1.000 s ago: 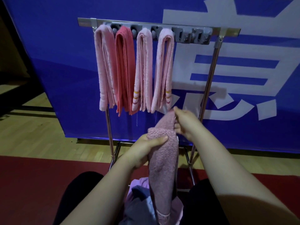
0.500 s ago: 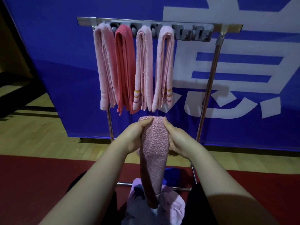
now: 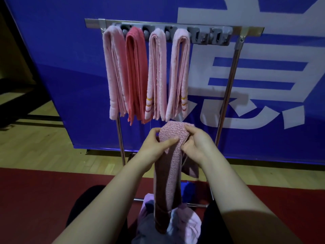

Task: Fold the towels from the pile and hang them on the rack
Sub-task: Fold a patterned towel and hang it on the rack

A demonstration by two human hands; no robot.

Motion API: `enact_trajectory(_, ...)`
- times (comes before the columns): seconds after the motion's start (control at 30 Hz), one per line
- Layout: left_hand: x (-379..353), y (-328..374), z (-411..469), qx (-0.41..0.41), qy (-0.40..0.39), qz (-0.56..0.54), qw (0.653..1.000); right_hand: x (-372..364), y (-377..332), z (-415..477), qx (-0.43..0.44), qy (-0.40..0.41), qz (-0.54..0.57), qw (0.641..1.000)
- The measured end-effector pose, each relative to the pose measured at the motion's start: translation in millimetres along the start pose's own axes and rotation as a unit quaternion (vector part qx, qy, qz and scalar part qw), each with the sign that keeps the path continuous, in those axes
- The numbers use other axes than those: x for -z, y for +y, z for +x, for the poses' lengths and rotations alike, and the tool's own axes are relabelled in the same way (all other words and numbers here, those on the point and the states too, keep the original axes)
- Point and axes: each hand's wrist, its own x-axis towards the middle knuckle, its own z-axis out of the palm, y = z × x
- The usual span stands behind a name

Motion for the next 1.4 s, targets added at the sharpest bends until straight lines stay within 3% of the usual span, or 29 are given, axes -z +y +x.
enact_trajectory(0.13, -7.2, -4.5, 1.2, -0.076, 0.026, 0.168, 0.982, -5.2, -3.1, -4.4, 0.015, -0.024, 0.031, 0.999)
enact_trajectory(0.27, -18.5, -1.8, -2.9, -0.064, -0.035, 0.287, 0.955, -9.2, -5.4, -11.8, 0.011, -0.067, 0.078, 0.995)
enact_trajectory(0.37, -30.9, -0.3, -2.1, -0.083, 0.085, 0.315, 0.942, -17.2, -4.2, -17.7, 0.000, -0.094, 0.115, 0.989)
enact_trajectory(0.47, -34.6, 3.8, 4.6, -0.127, 0.202, 0.388, 0.890, -25.0, -1.9, -19.3, 0.003, -0.116, 0.131, 0.985)
enact_trajectory(0.57, -30.8, 8.7, 13.1, -0.160, 0.227, 0.454, 0.847, -24.1, -2.9, -15.6, 0.010, -0.124, 0.136, 0.983)
enact_trajectory(0.7, -23.7, 18.7, 21.3, -0.189, 0.204, 0.430, 0.859, -19.0, -3.8, -11.6, 0.034, -0.088, 0.106, 0.990)
enact_trajectory(0.77, -20.8, 24.7, 22.4, -0.229, 0.210, 0.432, 0.846, -20.0, -3.9, -10.6, 0.071, -0.009, -0.020, 0.997)
enact_trajectory(0.87, -17.3, 33.9, 25.9, -0.264, 0.214, 0.423, 0.840, -22.3, -4.1, -16.6, 0.116, 0.064, -0.301, 0.944)
enact_trajectory(0.9, -16.9, 36.8, 27.0, -0.267, 0.211, 0.415, 0.844, -21.2, -4.5, -18.1, 0.148, 0.077, -0.390, 0.906)
enact_trajectory(1.0, -17.6, 42.8, 29.2, -0.271, 0.209, 0.389, 0.855, -18.9, -4.5, -20.2, 0.281, 0.130, -0.604, 0.734)
enact_trajectory(1.07, -18.3, 46.2, 27.3, -0.276, 0.204, 0.367, 0.865, -24.0, -4.6, -21.6, 0.318, 0.140, -0.648, 0.677)
enact_trajectory(1.2, -18.1, 50.9, 23.8, -0.334, 0.173, 0.370, 0.849, -26.8, -5.2, -11.9, 0.345, 0.104, -0.694, 0.623)
enact_trajectory(1.4, -12.3, 42.8, 27.8, -0.400, 0.158, 0.419, 0.800, -26.3, -4.9, -1.8, 0.329, 0.066, -0.680, 0.652)
